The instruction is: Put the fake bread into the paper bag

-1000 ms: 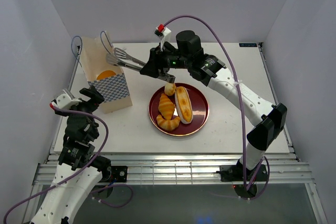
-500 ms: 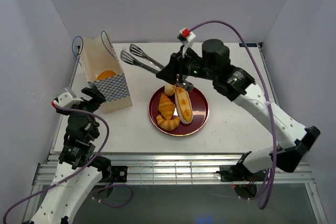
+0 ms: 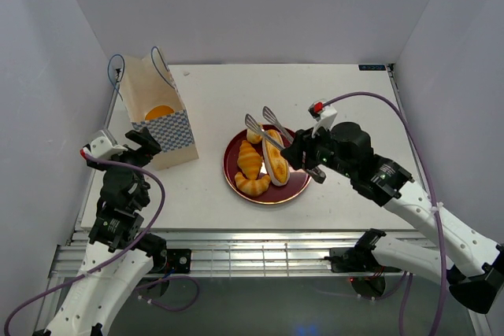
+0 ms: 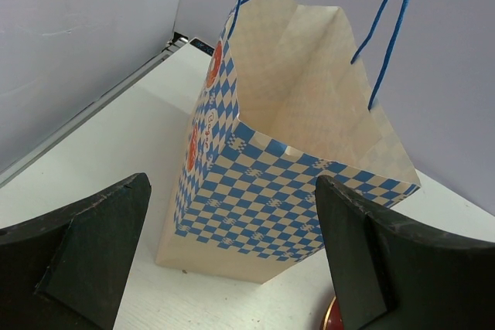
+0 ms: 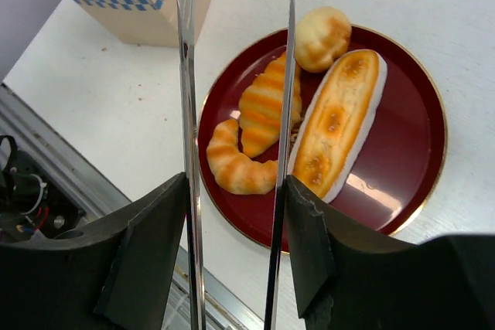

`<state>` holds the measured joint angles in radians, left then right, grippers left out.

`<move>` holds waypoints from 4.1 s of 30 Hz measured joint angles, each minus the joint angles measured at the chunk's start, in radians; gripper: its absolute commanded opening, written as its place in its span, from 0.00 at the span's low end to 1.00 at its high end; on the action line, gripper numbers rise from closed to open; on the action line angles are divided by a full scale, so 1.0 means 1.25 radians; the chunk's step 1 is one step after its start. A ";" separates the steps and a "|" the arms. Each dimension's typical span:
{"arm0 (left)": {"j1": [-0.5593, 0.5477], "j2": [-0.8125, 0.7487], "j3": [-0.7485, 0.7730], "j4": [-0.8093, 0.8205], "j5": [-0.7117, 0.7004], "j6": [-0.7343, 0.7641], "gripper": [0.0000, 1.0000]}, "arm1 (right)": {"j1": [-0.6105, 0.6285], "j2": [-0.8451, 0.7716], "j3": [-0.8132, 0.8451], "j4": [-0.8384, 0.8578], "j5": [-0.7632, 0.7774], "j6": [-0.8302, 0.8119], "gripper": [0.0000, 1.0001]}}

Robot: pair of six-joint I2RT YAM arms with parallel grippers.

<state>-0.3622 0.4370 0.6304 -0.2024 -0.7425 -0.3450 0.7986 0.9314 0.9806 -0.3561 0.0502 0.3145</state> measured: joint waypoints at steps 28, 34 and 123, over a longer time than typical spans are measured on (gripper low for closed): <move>0.000 0.015 0.002 0.000 0.035 0.000 0.98 | 0.000 -0.002 -0.180 -0.009 0.118 0.103 0.66; 0.000 0.020 0.002 0.000 0.037 0.000 0.98 | 0.000 0.108 -0.140 0.020 0.109 0.072 0.67; 0.000 -0.047 -0.014 0.042 -0.145 0.008 0.98 | 0.023 0.654 0.614 0.291 -0.443 -0.006 0.61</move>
<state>-0.3626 0.3779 0.6128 -0.1505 -0.9237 -0.3355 0.8272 1.7489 1.7477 0.0078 -0.5041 0.3073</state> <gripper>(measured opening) 0.979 0.587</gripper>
